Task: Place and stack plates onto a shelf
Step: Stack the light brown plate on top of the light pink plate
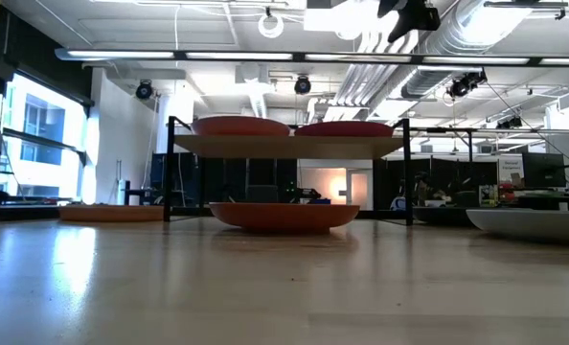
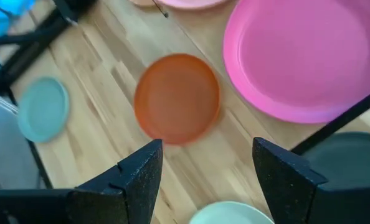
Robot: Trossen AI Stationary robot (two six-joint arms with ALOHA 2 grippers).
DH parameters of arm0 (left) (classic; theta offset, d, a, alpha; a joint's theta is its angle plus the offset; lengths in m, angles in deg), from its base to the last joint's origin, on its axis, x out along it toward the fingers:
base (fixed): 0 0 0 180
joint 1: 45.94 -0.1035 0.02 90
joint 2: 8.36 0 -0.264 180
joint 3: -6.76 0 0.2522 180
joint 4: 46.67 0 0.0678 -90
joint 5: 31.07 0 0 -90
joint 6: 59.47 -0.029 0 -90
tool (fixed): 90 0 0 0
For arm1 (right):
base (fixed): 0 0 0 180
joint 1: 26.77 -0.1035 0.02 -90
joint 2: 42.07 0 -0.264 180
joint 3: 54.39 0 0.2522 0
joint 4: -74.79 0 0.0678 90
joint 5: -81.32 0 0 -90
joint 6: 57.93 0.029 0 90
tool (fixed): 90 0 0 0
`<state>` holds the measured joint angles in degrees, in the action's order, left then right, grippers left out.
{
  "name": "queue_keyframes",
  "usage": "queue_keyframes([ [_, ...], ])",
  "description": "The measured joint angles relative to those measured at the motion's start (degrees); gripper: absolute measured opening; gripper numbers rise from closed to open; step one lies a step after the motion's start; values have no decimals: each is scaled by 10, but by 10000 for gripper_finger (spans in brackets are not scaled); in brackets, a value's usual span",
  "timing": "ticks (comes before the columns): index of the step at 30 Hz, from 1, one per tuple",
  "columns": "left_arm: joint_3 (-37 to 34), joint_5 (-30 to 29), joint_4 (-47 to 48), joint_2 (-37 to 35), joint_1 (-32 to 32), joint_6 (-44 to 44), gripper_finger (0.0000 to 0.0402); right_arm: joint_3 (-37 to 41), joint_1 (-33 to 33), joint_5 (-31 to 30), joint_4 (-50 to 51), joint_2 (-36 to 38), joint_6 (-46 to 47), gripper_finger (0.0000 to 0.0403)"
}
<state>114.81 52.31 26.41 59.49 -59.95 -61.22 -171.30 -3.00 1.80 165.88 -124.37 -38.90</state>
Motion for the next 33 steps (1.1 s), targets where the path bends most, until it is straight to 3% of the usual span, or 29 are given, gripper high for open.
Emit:
queue_keyframes([
  [7, -89, -36, -180, -153, 49, 34, 134, 32, -57, -31, 6, 42, 0, 229],
  [11, -183, -41, -252, -219, 61, 57, 131, 131, -70, -33, -37, 111, 40, 229],
  [15, -282, -40, -342, -264, 72, 77, 131, 261, -88, -28, -158, 197, 102, 229],
  [24, -446, -41, -537, -292, 100, 88, 131, 474, -138, -21, -517, 319, 125, 229],
  [33, -505, -42, -560, -291, 113, 141, 131, 545, -156, -21, -573, 313, 159, 229],
])
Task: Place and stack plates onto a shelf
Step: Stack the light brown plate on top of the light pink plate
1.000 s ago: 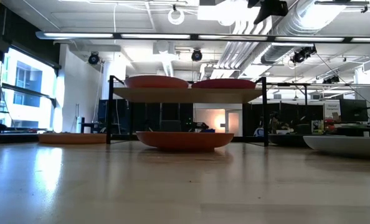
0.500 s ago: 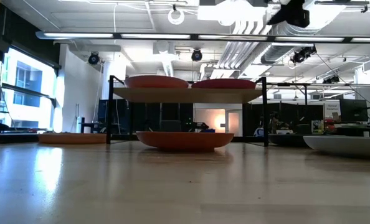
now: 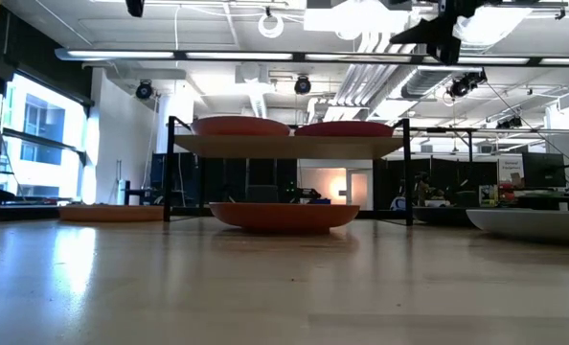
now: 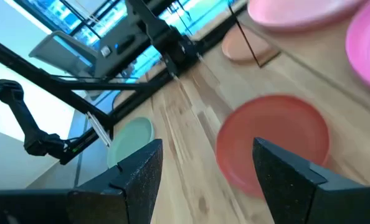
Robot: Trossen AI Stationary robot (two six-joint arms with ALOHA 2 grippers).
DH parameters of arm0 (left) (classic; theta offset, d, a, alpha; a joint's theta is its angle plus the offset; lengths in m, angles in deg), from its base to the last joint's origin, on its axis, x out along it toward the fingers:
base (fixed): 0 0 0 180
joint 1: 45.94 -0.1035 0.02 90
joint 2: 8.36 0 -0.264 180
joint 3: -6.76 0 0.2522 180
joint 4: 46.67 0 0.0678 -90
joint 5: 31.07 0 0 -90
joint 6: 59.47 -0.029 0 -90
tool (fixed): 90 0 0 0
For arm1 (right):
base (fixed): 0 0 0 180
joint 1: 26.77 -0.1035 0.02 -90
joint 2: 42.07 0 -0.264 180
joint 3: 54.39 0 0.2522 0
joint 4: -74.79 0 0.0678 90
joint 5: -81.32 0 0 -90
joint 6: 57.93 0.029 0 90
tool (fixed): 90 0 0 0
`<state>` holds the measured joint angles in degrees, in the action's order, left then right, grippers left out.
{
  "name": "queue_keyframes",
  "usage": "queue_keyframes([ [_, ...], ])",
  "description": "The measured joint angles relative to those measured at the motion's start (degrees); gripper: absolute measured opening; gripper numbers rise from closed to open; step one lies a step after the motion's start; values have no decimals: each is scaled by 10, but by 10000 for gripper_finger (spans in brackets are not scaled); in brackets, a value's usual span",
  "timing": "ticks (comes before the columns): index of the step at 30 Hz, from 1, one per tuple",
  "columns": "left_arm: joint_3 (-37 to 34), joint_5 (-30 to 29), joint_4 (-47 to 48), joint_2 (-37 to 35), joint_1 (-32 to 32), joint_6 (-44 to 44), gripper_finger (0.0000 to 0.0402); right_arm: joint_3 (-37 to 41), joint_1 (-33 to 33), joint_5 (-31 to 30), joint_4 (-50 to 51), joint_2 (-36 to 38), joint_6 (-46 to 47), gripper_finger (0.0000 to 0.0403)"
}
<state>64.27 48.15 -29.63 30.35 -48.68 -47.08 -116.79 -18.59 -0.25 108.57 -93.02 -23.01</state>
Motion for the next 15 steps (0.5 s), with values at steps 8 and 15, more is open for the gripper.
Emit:
queue_keyframes([
  [8, 0, -1, -2, 0, 2, -5, 131, 4, 0, 17, -35, -1, 7, 229],
  [15, 0, 13, -2, 0, 2, -5, 131, 4, 0, 18, -61, -1, 7, 229],
])
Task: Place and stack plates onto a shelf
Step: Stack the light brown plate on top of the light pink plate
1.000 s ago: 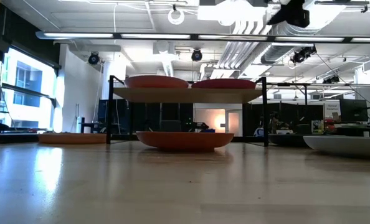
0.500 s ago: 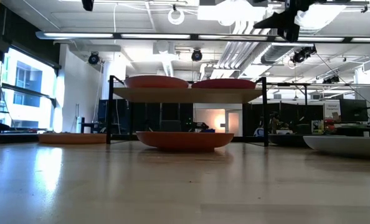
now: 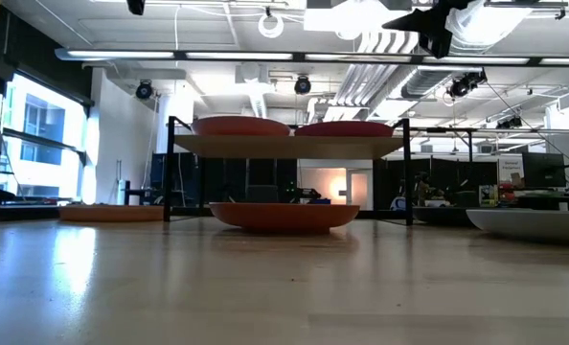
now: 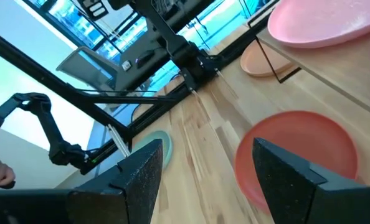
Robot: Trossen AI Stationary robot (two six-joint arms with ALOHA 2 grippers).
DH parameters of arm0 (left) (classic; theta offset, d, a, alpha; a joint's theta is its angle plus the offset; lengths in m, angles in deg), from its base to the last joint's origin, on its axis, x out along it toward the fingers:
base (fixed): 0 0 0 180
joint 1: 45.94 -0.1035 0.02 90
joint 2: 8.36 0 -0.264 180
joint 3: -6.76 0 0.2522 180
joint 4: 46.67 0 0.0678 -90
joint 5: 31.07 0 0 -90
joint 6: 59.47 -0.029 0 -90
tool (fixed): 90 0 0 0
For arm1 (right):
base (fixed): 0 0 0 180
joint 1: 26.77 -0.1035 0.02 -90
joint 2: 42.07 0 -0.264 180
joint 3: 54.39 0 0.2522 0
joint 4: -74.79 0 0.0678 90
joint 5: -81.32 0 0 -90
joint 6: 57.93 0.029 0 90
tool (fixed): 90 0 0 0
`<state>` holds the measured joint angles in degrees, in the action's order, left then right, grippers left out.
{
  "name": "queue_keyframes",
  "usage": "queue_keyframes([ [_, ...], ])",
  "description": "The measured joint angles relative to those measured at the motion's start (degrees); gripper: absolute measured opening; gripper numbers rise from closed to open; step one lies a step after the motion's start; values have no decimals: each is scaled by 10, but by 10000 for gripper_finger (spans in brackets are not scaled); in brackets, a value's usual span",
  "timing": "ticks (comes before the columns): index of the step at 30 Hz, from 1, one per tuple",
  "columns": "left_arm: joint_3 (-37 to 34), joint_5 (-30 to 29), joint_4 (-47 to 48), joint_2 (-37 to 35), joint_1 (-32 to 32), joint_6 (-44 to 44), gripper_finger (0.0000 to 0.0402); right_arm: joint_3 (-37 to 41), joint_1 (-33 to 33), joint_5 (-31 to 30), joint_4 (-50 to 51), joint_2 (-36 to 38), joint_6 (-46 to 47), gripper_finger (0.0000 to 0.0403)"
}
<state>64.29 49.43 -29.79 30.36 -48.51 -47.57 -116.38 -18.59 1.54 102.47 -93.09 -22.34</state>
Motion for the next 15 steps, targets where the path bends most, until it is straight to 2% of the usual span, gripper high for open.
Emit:
queue_keyframes([
  [7, 0, 0, 0, 0, 0, -19, 131, 0, 0, 0, 0, 0, 2, 229],
  [11, 4, -15, 15, 1, 0, 34, 131, 0, 0, 1, -12, 0, 5, 229],
  [13, 24, -27, 79, 9, 0, 64, 131, 0, 0, 0, -16, 0, 4, 229],
  [15, 55, -52, 185, 21, 0, 78, 131, 0, 0, -6, -18, 0, 3, 229],
])
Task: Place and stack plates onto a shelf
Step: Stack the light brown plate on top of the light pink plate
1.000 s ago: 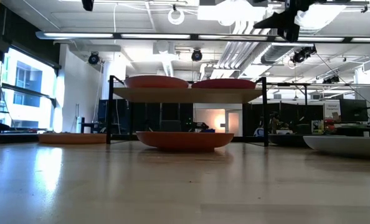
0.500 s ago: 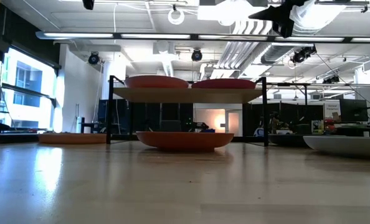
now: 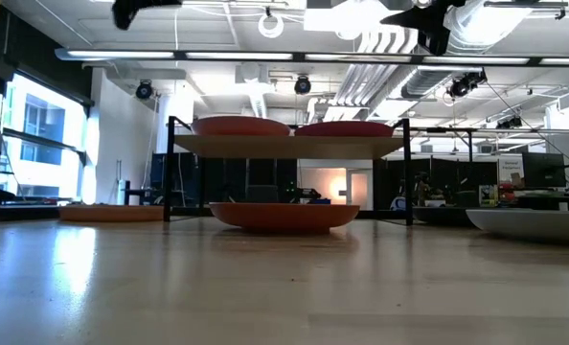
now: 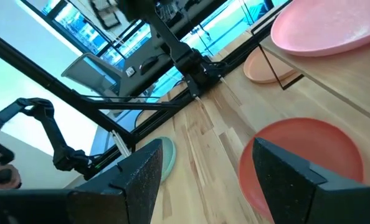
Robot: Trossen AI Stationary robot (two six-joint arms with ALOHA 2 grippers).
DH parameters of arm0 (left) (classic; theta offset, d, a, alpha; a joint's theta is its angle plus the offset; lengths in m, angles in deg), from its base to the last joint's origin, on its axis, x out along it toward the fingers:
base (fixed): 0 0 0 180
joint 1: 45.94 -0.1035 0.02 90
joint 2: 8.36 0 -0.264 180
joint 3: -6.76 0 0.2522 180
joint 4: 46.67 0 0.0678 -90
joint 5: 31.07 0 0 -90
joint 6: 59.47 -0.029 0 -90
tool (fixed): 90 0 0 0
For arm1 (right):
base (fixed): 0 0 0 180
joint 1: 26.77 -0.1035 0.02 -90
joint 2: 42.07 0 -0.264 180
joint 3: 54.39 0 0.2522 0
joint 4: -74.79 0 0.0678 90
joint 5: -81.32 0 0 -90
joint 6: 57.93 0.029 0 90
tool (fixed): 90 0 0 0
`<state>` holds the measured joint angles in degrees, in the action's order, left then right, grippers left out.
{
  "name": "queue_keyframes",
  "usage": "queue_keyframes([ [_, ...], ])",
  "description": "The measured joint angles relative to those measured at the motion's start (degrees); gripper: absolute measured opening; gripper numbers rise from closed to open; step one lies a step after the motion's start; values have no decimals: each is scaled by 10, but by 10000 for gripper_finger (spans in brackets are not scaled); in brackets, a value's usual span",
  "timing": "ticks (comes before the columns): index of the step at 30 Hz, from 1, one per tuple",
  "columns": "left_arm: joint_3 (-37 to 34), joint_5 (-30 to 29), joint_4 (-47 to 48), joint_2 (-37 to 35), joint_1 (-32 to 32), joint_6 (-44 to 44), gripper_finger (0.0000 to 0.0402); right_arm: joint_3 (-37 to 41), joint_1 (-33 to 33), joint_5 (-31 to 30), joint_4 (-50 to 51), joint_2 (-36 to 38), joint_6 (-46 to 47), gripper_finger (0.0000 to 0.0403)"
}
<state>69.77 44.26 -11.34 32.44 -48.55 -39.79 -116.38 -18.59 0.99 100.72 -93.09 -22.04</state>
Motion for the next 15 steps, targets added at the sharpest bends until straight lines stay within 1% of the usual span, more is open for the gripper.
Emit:
queue_keyframes([
  [2, 35, -42, 103, 17, 0, 35, 131, 0, 0, -4, 0, 0, -2, 229],
  [4, 57, -88, 220, 29, 0, 96, 131, 0, 0, -5, 0, 0, -3, 229],
  [6, 61, -122, 315, 37, -1, 162, 131, 0, 0, -5, 2, 0, -3, 229],
  [9, 38, -135, 428, 45, -1, 265, 131, 0, 0, -5, 4, 0, -4, 229],
  [11, 6, -136, 467, 47, -1, 330, 131, 0, 0, -6, 4, 0, -14, 229],
  [12, -15, -131, 472, 47, -1, 356, 131, 0, 0, -9, 4, 0, -17, 229],
  [13, -36, -122, 471, 47, -1, 372, 131, 0, 0, -14, 5, 0, -18, 229],
  [15, -81, -88, 452, 47, -1, 379, 131, 0, 0, -26, 4, 0, -19, 229],
])
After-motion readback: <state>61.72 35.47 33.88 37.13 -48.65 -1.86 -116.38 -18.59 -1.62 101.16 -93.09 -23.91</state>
